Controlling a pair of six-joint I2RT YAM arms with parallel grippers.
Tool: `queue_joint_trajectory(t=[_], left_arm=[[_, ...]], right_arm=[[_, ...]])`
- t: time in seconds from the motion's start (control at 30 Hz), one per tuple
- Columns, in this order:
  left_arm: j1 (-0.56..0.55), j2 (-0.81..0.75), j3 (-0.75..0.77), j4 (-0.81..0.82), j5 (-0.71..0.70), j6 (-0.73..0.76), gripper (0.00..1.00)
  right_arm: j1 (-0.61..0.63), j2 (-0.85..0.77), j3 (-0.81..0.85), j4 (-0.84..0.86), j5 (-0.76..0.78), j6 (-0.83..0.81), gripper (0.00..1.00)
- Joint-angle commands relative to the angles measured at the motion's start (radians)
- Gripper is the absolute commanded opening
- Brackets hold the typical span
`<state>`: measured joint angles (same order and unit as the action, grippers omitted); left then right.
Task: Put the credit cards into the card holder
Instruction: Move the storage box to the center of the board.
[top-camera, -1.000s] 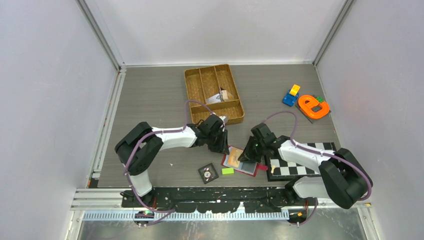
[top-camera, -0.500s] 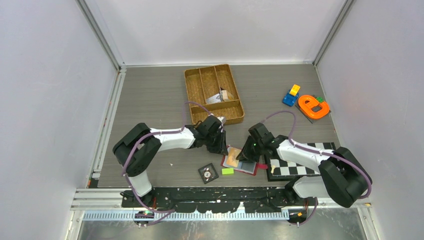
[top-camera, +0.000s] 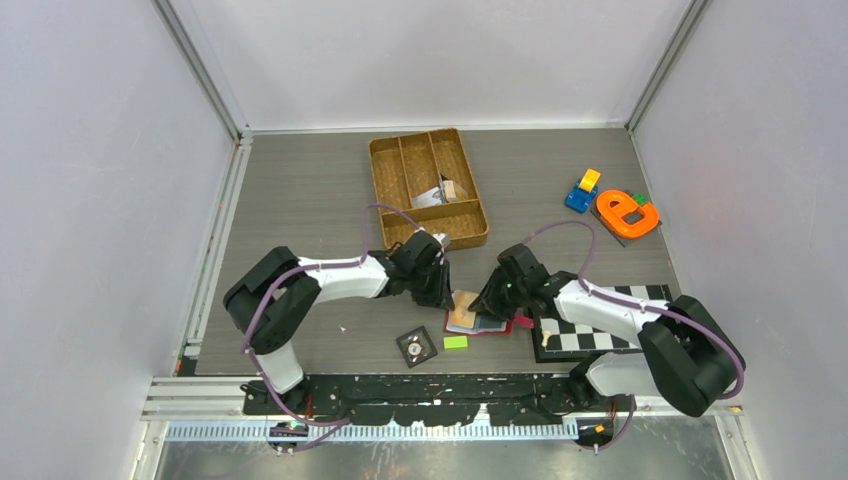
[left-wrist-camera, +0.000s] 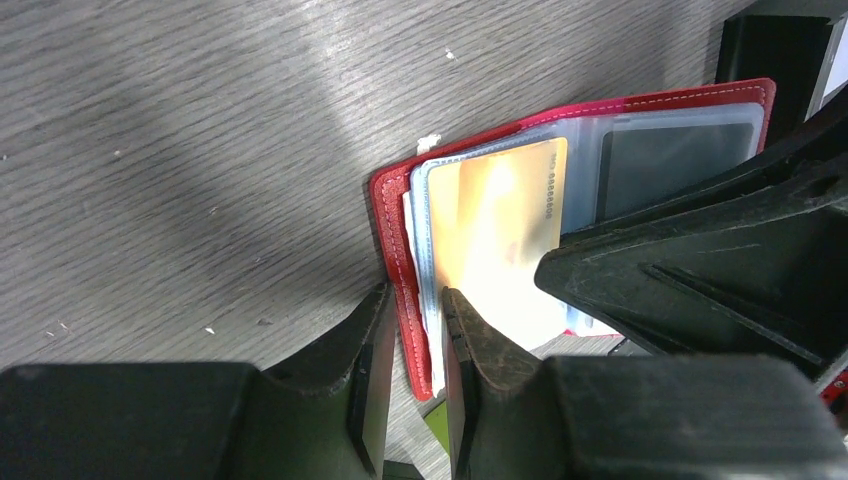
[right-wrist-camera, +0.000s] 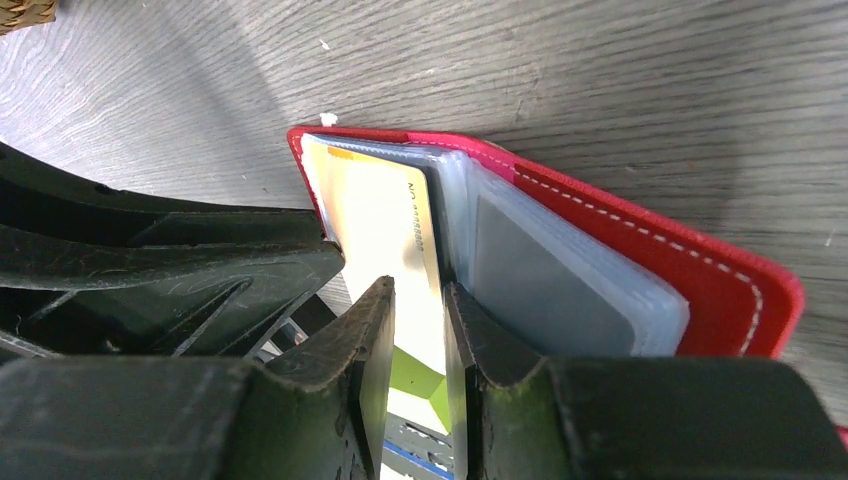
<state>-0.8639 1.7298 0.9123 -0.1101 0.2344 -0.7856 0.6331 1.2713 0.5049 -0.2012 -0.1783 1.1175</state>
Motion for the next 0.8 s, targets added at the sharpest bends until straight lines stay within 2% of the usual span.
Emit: queue_joint_trajectory(t=[0.0,0.13,0.23,0.43,0.57,0.67,0.77], left_arm=[[-0.009,-0.043,-0.005,0.07,0.052,-0.018,0.25],[-0.009,-0.067,-0.005,0.048,0.017,-0.007,0.25],[-0.008,-0.11,-0.001,-0.007,-0.048,0.018,0.28],[0.021,-0.179,0.02,-0.119,-0.09,0.066,0.48],[0.055,-0.255,0.019,-0.169,-0.092,0.092,0.62],[0.099,-0.301,0.045,-0.243,-0.055,0.135,0.69],[0.155,-0.344,0.084,-0.343,-0.022,0.206,0.74]], right_arm=[[0.006,0.015,0.007,0.142,-0.02,0.028,0.3],[0.007,0.008,0.015,0.12,-0.011,0.014,0.3],[0.007,-0.031,0.057,0.008,0.045,-0.043,0.34],[0.006,-0.104,0.207,-0.257,0.209,-0.232,0.55],[0.006,-0.095,0.322,-0.369,0.284,-0.379,0.67],[0.005,-0.043,0.451,-0.459,0.322,-0.493,0.73],[0.0,0.026,0.58,-0.517,0.344,-0.579,0.75]])
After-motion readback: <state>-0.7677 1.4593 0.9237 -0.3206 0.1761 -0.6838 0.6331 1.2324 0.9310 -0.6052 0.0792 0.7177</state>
